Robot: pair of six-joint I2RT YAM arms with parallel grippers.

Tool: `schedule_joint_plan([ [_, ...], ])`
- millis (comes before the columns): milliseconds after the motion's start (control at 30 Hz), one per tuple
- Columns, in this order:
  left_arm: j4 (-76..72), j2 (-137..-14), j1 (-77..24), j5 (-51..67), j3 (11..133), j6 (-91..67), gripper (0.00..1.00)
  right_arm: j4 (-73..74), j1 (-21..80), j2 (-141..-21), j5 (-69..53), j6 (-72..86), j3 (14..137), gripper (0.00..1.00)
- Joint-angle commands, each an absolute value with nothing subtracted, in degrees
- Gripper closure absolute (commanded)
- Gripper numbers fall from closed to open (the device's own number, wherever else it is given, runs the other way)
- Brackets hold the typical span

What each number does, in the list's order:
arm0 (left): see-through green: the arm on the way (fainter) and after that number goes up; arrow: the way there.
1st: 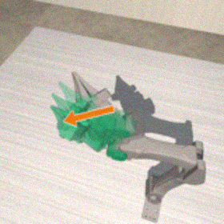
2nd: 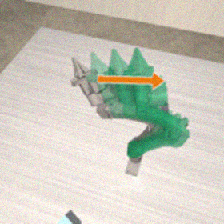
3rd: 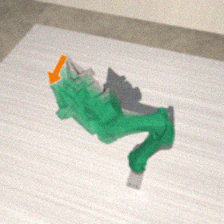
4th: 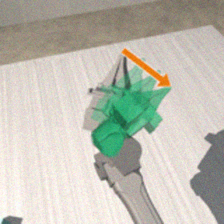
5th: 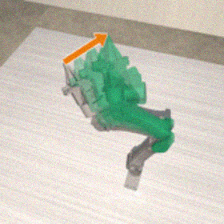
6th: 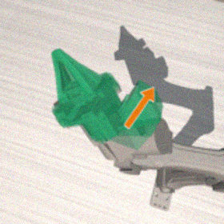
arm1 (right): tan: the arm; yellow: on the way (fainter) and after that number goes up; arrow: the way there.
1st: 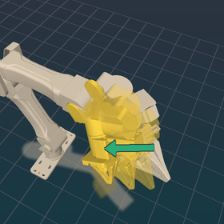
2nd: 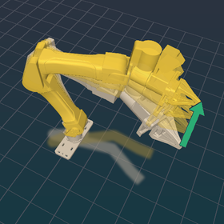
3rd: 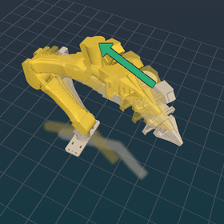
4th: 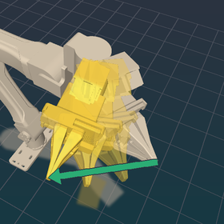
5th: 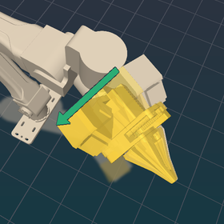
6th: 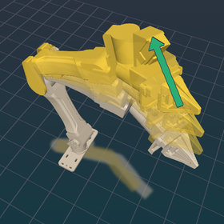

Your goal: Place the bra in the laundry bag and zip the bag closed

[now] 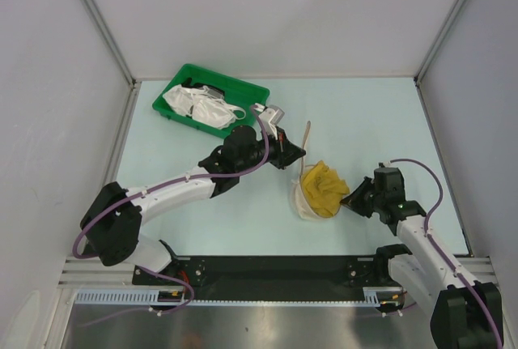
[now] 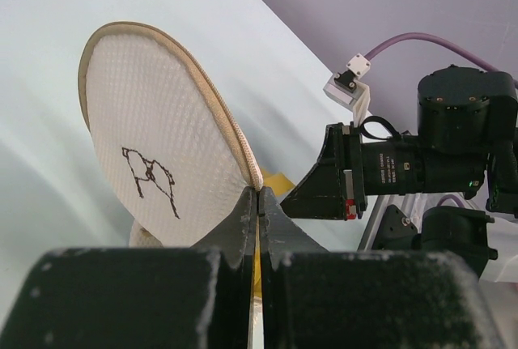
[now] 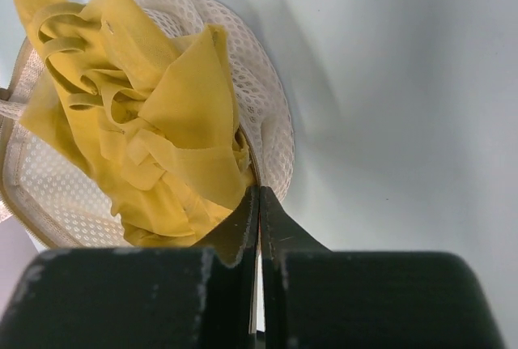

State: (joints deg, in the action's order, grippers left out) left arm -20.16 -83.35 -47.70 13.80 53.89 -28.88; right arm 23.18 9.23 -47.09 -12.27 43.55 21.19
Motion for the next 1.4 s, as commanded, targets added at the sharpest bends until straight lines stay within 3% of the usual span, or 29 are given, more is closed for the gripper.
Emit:
schedule_joint_plan([
  [0, -21.18, -81.21, -47.55, 14.86, 57.22, -28.21, 1.0, 22.49, 9.84, -46.67, -10.47, 43.42, 22.58, 1.0],
  [400, -14.68, -73.48, -46.32, 13.99, 64.51, -26.46, 1.0, 43.31, 10.99, -41.05, -3.26, 36.83, 44.1, 1.0],
  [667, -14.06, -73.3, -42.99, 10.98, 60.47, -25.84, 1.0, 38.5, 9.58, -42.44, -1.32, 35.51, 38.24, 1.0],
  [1200, -12.13, -69.17, -40.52, 10.2, 53.53, -27.07, 1.0, 45.0, 11.51, -45.25, -2.29, 32.17, 50.53, 1.0],
  [1367, -10.55, -69.87, -40.52, 10.45, 53.35, -27.42, 1.0, 41.75, 12.13, -48.51, -1.06, 31.55, 46.77, 1.0],
])
